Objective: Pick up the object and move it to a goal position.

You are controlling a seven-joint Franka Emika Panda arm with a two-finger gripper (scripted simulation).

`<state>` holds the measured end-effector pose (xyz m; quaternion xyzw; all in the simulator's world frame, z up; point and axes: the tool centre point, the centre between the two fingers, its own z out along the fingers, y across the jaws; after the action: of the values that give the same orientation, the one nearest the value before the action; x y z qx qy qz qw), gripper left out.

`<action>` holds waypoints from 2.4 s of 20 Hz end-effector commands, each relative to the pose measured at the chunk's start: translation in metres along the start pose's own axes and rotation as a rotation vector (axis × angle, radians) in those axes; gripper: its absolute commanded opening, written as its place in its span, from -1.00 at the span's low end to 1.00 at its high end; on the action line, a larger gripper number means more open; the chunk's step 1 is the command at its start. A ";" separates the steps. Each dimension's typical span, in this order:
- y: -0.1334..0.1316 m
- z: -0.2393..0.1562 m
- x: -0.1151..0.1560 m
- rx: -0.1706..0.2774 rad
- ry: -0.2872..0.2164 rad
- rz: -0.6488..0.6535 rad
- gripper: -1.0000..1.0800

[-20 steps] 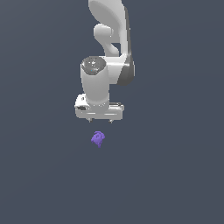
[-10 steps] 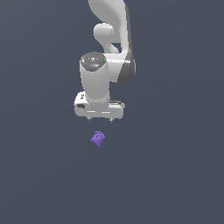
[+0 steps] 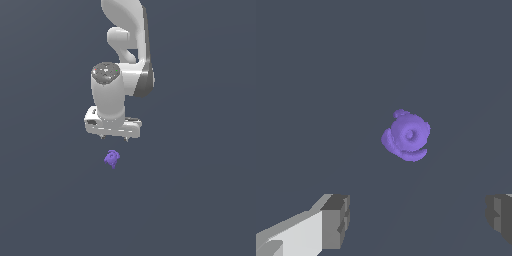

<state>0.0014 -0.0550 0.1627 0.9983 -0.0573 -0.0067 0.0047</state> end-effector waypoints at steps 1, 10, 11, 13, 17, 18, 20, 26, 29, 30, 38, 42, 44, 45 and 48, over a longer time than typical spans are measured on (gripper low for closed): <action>0.001 0.004 0.002 0.002 0.000 0.032 0.92; 0.006 0.032 0.017 0.009 0.004 0.233 0.92; 0.006 0.036 0.019 0.010 0.004 0.262 0.92; 0.008 0.043 0.023 0.011 0.005 0.315 0.92; 0.011 0.056 0.029 0.012 0.007 0.403 0.92; 0.011 0.059 0.030 0.013 0.008 0.421 0.92; 0.012 0.063 0.032 0.013 0.008 0.453 0.92; 0.014 0.071 0.035 0.013 0.010 0.509 0.92; 0.014 0.072 0.036 0.013 0.010 0.516 0.92; 0.014 0.072 0.035 0.013 0.009 0.511 0.92; 0.014 0.098 0.035 0.013 0.010 0.514 0.92; 0.014 0.117 0.035 0.013 0.010 0.516 0.92; 0.014 0.121 0.035 0.013 0.010 0.516 0.92; 0.013 0.122 0.036 0.013 0.010 0.516 0.92; 0.013 0.123 0.036 0.013 0.010 0.516 -1.00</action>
<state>0.0334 -0.0734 0.0401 0.9507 -0.3100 -0.0006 0.0001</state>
